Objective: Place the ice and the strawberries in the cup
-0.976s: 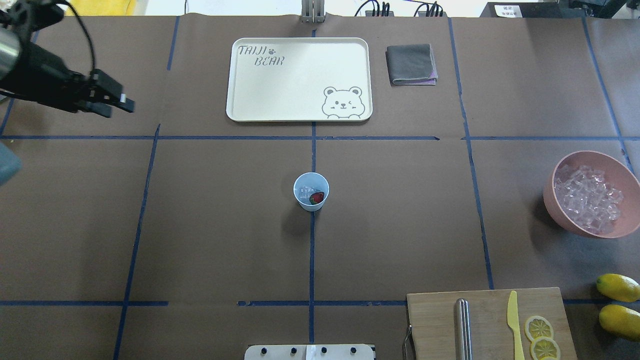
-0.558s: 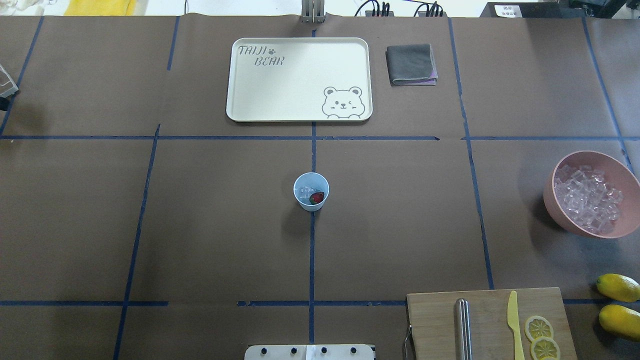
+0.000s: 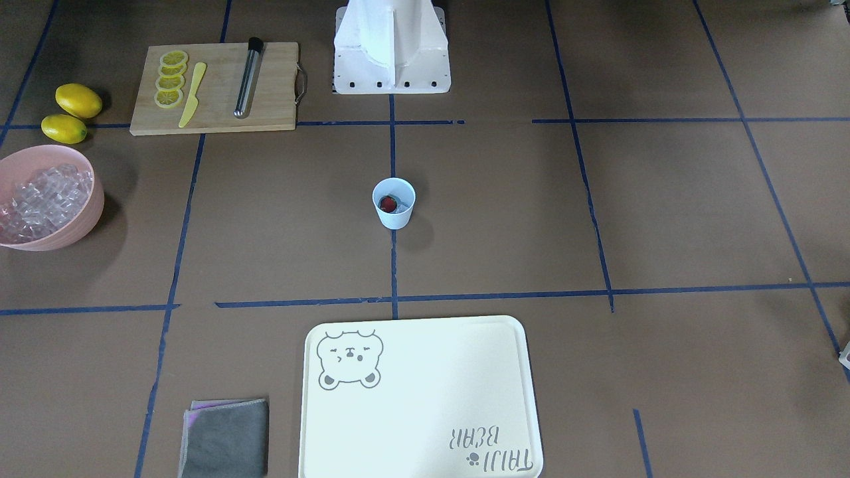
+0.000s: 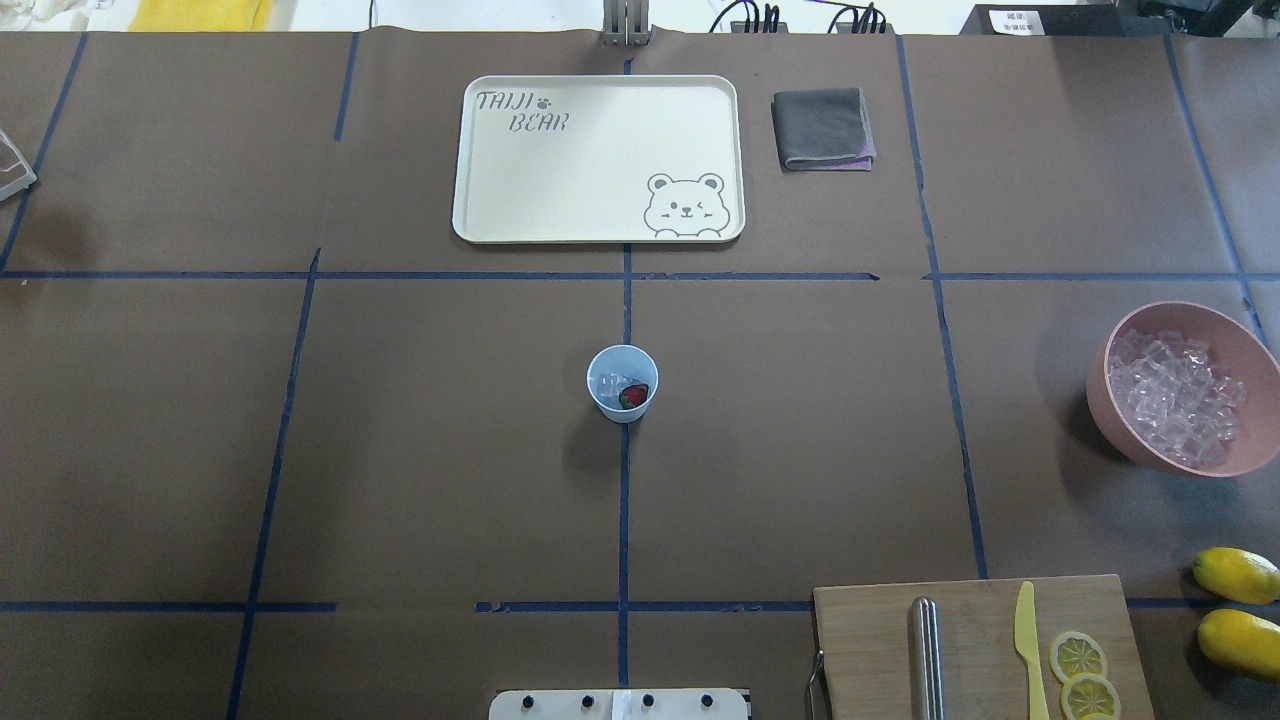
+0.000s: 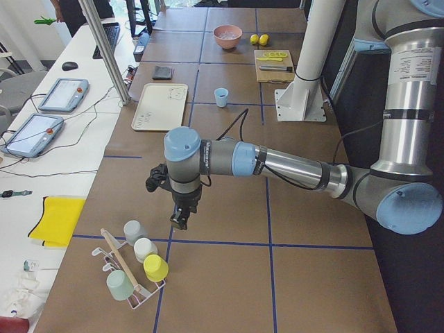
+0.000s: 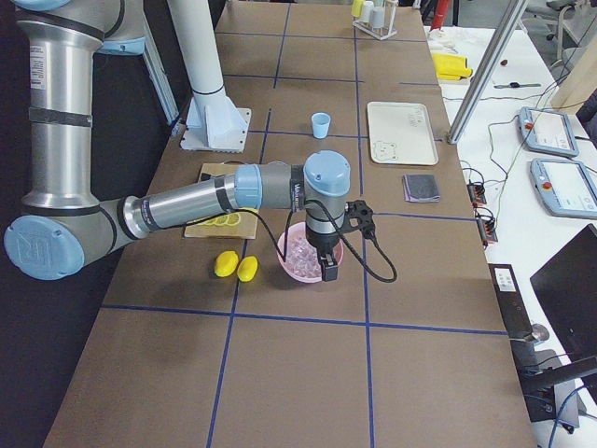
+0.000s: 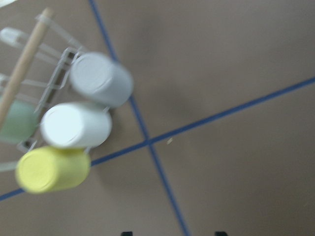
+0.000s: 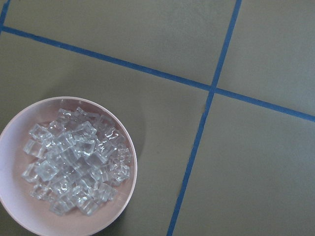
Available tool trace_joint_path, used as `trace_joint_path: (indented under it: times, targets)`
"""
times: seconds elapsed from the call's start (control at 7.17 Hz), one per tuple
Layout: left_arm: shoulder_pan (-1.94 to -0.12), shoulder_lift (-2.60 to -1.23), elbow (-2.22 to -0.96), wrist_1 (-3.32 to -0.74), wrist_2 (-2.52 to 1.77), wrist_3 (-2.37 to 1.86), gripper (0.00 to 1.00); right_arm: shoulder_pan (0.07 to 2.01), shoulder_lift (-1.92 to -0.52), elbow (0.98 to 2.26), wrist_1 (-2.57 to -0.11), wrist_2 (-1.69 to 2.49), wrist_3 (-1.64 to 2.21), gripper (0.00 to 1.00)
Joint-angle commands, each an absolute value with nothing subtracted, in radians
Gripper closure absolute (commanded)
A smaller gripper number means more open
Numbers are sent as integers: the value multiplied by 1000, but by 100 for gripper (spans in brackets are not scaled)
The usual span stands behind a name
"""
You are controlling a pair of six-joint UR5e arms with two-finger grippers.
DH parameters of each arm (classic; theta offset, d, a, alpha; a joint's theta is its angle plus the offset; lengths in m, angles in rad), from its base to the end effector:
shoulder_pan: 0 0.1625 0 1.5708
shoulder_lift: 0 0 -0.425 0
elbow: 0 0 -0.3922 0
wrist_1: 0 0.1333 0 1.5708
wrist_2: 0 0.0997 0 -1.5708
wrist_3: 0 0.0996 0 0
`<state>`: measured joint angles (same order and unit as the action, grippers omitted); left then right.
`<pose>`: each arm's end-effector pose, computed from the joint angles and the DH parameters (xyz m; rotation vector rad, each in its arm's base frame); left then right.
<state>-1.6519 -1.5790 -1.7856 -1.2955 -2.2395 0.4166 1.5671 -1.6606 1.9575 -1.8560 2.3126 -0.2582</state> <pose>-0.1103 -0.4741 0.5840 0.1163 0.6630 0.3053 0.0644 -0.4377 0.5433 0.1055 -0.7365 -0.2541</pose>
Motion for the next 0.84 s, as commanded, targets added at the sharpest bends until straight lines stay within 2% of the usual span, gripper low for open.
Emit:
trace_joint_path:
  times: [0.0, 0.14, 0.28, 0.7]
  targets:
    - [-1689, -1566, -1770, -1085, -2329, 479, 6, 1568, -1666, 1948, -1908, 2307, -273, 0]
    - [-1689, -1513, -1766, -1091, -2424, 447, 1, 1566, -1664, 1892, -1899, 2310, -265, 0]
    - [-1689, -1513, -1773, -1092, -2425, 348, 0, 1565, -1642, 1850, -1896, 2307, -262, 0]
    - [-1694, -1460, -1798, -1178, -2424, 324, 0, 1563, -1638, 1861, -1894, 2310, -261, 0]
